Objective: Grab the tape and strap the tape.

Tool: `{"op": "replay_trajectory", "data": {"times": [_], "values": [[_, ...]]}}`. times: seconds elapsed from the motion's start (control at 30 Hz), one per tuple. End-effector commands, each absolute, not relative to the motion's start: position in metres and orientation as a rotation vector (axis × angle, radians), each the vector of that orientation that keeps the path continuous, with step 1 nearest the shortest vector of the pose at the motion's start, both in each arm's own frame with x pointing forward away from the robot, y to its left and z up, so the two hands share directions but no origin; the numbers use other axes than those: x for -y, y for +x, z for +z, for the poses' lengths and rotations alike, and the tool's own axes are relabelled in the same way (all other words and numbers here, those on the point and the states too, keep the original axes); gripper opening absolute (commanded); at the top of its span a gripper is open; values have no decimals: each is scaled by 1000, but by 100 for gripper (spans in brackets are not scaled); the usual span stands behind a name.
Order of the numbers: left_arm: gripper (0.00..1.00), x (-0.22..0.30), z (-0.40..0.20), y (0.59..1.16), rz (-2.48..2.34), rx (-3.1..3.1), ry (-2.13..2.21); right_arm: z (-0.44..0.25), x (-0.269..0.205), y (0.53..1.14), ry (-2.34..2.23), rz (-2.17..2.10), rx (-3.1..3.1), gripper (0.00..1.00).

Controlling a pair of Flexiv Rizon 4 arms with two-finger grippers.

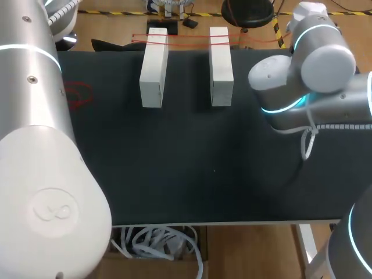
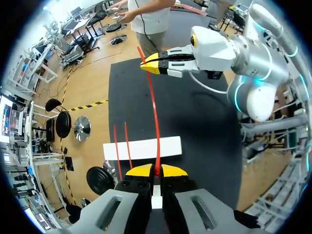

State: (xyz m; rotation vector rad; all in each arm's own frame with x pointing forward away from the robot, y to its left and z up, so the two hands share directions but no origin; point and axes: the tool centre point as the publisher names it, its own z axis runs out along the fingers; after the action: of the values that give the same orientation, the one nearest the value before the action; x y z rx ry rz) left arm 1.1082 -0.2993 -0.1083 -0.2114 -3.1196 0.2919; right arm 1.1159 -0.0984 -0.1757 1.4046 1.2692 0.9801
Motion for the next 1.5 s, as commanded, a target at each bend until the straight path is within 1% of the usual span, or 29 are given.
{"op": "replay_trajectory", "data": {"times": [0.03, 0.37, 0.83, 1.27, 1.5], "values": [[0, 301, -107, 1110, 282, 3116, -210, -165, 86, 1119, 1043, 699, -1449, 0], [0, 301, -107, 1110, 282, 3116, -210, -156, 79, 1117, 676, 482, -1575, 0], [0, 301, -107, 1110, 282, 3116, -210, -149, 75, 1121, 375, 321, -1600, 0], [0, 301, -107, 1110, 282, 3116, -210, -146, 80, 1124, 349, 273, -1559, 0], [0, 301, -107, 1110, 282, 3116, -210, -145, 83, 1125, 408, 286, -1536, 0]]}}
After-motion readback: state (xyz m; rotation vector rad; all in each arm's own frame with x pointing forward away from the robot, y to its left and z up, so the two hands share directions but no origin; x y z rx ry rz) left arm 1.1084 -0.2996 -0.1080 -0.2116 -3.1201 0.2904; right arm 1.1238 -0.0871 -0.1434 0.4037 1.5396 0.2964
